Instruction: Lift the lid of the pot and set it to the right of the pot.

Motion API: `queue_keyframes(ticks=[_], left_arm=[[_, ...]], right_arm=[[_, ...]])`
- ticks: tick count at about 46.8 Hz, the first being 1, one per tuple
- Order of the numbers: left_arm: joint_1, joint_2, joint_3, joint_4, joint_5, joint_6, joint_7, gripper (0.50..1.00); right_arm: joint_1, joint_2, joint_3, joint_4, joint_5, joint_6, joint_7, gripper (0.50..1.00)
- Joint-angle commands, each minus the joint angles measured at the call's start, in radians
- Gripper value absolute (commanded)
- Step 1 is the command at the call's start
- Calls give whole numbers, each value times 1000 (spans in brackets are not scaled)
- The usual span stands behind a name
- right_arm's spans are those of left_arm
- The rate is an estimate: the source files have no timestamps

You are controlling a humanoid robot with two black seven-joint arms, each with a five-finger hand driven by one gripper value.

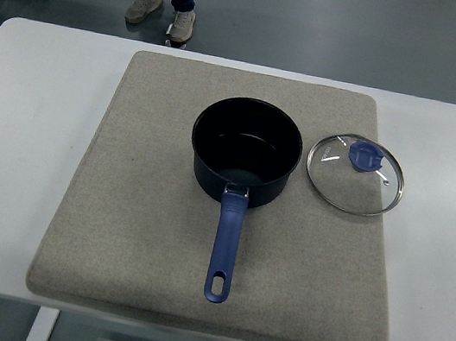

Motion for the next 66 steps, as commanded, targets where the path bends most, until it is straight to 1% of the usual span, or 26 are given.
queue_keyframes(ticks=[1, 10, 16, 17, 21, 29, 33, 40, 43, 45, 48, 56, 66], left_arm=[[0, 0, 0, 0, 0, 0, 0, 1000], [0, 0, 1, 0, 0, 0, 0, 1000], [0, 0, 1, 0, 0, 0, 0, 1000], [0, 0, 1, 0, 0, 0, 0, 1000], [0, 0, 1, 0, 0, 1, 0, 1000], [0, 0, 1, 0, 0, 0, 0, 1000], [0, 0, 1, 0, 0, 0, 0, 1000], [0, 0, 1, 0, 0, 0, 0, 1000], [0, 0, 1, 0, 0, 1, 0, 1000], [0, 0, 1, 0, 0, 0, 0, 1000], [0, 0, 1, 0, 0, 0, 0, 1000], [0, 0, 1, 0, 0, 0, 0, 1000], [0, 0, 1, 0, 0, 0, 0, 1000]], right_arm=[[2, 0, 4, -15, 156, -7, 0, 903], [-6, 9, 7, -46, 492, -6, 0, 903], [-42, 18, 7, -46, 633, -4, 0, 903], [-48, 23, 7, -46, 650, -4, -16, 903], [-75, 41, 7, -44, 718, -1, -104, 903], [-101, 49, 5, -35, 851, 10, -290, 903], [-117, 55, 11, -35, 918, 7, -321, 903], [-116, 55, 25, -35, 1141, 4, -344, 903], [-116, 57, 28, -35, 1227, -10, -352, 905], [-117, 57, 28, -35, 1248, -24, -352, 905], [-122, 64, 28, -35, 1252, -33, -346, 905], [-139, 90, 27, -35, 1235, -27, -344, 905], [-154, 92, 30, -35, 1100, -36, -341, 905]])
